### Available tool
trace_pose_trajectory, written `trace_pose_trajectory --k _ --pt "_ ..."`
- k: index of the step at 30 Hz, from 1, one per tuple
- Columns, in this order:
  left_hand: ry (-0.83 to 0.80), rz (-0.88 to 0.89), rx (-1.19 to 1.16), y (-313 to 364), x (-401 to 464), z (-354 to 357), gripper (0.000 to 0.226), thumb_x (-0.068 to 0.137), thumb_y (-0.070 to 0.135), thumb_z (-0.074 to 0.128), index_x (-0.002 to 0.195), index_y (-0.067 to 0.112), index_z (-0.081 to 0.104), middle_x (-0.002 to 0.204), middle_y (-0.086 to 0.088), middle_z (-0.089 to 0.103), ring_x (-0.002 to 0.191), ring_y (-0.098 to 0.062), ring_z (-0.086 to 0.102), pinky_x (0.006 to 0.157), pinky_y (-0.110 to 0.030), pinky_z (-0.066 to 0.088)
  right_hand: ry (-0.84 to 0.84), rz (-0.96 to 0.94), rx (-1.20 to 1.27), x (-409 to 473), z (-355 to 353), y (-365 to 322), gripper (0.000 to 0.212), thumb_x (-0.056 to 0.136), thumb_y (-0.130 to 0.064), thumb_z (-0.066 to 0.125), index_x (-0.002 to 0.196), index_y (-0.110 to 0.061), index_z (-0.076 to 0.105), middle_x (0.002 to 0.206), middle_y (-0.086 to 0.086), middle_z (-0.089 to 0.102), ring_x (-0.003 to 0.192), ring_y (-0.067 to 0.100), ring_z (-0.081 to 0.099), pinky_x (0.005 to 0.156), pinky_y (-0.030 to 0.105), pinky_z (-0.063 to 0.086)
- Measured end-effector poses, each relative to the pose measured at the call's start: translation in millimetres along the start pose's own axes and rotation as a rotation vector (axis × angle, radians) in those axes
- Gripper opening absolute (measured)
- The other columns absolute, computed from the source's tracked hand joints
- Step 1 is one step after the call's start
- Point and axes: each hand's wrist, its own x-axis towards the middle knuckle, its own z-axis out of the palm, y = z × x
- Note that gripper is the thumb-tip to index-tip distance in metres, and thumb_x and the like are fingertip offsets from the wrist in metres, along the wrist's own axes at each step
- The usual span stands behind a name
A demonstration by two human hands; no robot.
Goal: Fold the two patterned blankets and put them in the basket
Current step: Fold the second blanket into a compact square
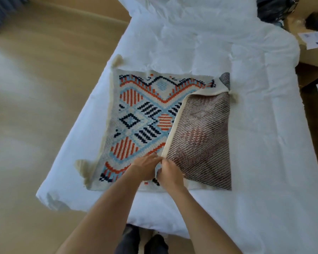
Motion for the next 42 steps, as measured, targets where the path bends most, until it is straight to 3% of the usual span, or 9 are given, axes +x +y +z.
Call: trace_pose_trajectory --k 9,17,21,24,27,30,33,37,42 --pt "-0.051 0.062 0.012 -137 -46 11 0.066 0.095 0.021 0.052 0.151 0.033 0.019 0.152 0.0 0.033 0.138 -0.021 0.033 0.11 -0.038 0.033 -0.024 -0.008 0.084 6 93 -117 0.027 0.089 -0.008 0.047 0.114 0.0 0.055 0.115 0.016 0.06 0.105 0.031 0.057 0.085 0.038 0.045" --pt "-0.134 0.042 0.061 -265 -91 29 0.066 0.096 0.023 0.049 0.151 0.036 0.014 0.154 0.006 0.027 0.137 -0.023 0.031 0.104 -0.04 0.037 -0.157 0.056 0.099 14 182 -208 0.038 0.09 -0.008 0.045 0.128 -0.003 0.046 0.122 0.014 0.054 0.113 0.031 0.052 0.086 0.038 0.043" --pt "-0.177 0.017 0.048 -276 -81 50 0.068 0.096 0.013 0.044 0.152 0.032 0.01 0.152 -0.002 0.029 0.134 -0.026 0.033 0.102 -0.039 0.039 -0.221 0.089 -0.027 18 212 -193 0.036 0.094 -0.014 0.042 0.129 -0.008 0.047 0.127 0.011 0.05 0.119 0.027 0.047 0.099 0.036 0.035" --pt "-0.179 -0.002 -0.035 -269 -70 68 0.066 0.095 0.012 0.043 0.15 0.029 0.013 0.139 -0.012 0.038 0.126 -0.03 0.04 0.097 -0.039 0.041 -0.2 0.103 0.005 19 217 -173 0.027 0.094 -0.015 0.041 0.115 -0.008 0.057 0.118 0.009 0.055 0.111 0.026 0.051 0.087 0.034 0.041" --pt "-0.078 -0.04 -0.157 -257 -62 86 0.052 0.096 0.014 0.039 0.145 0.022 0.021 0.126 -0.017 0.043 0.115 -0.036 0.048 0.083 -0.04 0.042 -0.126 0.165 -0.027 22 209 -134 0.015 0.092 -0.01 0.045 0.097 -0.006 0.058 0.105 0.009 0.058 0.098 0.027 0.054 0.076 0.034 0.041" --pt "0.041 -0.14 -0.314 -248 -57 101 0.046 0.097 0.02 0.042 0.14 0.016 0.026 0.117 -0.017 0.044 0.099 -0.038 0.055 0.068 -0.038 0.039 -0.036 0.213 -0.196 26 190 -81 0.018 0.088 -0.001 0.048 0.102 -0.006 0.058 0.106 0.009 0.057 0.095 0.026 0.054 0.076 0.032 0.042" --pt "0.067 -0.177 -0.299 -245 -53 118 0.053 0.094 0.008 0.042 0.143 0.018 0.023 0.116 -0.018 0.043 0.094 -0.038 0.054 0.064 -0.038 0.039 0.01 0.217 -0.41 28 171 -29 0.028 0.083 0.003 0.051 0.11 -0.006 0.056 0.11 0.012 0.053 0.101 0.028 0.048 0.082 0.035 0.045" --pt "0.124 -0.227 -0.277 -241 -48 134 0.069 0.087 -0.009 0.04 0.146 0.021 0.021 0.112 -0.018 0.042 0.096 -0.037 0.051 0.067 -0.039 0.042 0.031 0.109 -0.607 42 169 14 0.034 0.072 0.004 0.063 0.103 -0.006 0.056 0.1 0.016 0.053 0.09 0.033 0.05 0.073 0.04 0.045" --pt "0.17 -0.264 -0.313 -238 -46 136 0.071 0.084 -0.014 0.039 0.143 0.024 0.027 0.111 -0.015 0.043 0.096 -0.033 0.05 0.068 -0.036 0.038 0.08 -0.093 -0.721 49 175 27 0.025 0.067 0.008 0.063 0.088 -0.005 0.055 0.083 0.013 0.055 0.076 0.031 0.053 0.061 0.039 0.046"
